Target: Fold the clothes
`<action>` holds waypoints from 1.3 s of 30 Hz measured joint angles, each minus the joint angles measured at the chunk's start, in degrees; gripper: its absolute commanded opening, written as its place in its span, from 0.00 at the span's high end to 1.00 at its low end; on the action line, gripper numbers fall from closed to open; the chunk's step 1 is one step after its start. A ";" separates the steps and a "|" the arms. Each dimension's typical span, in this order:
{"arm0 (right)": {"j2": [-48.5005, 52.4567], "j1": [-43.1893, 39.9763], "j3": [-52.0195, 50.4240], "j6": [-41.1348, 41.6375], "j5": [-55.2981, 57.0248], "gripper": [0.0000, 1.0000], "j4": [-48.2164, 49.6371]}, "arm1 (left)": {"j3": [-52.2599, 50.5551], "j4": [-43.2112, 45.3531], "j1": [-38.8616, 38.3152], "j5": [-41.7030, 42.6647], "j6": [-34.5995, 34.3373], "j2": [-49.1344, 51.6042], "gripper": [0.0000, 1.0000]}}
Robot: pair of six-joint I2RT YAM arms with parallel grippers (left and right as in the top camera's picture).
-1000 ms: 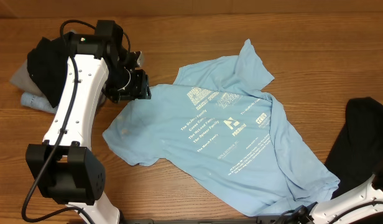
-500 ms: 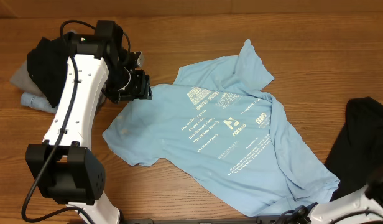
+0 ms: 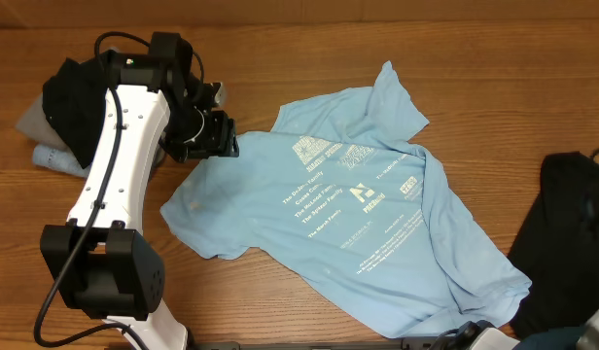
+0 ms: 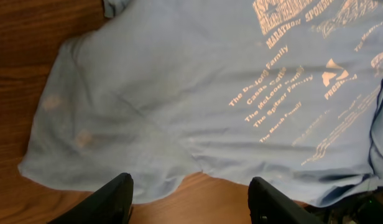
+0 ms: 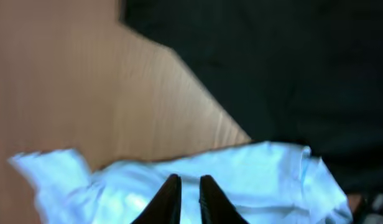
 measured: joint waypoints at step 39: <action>20.81 -12.41 -1.36 11.30 14.69 0.64 32.46 | 0.00 -3.23 0.00 0.02 1.46 0.00 0.32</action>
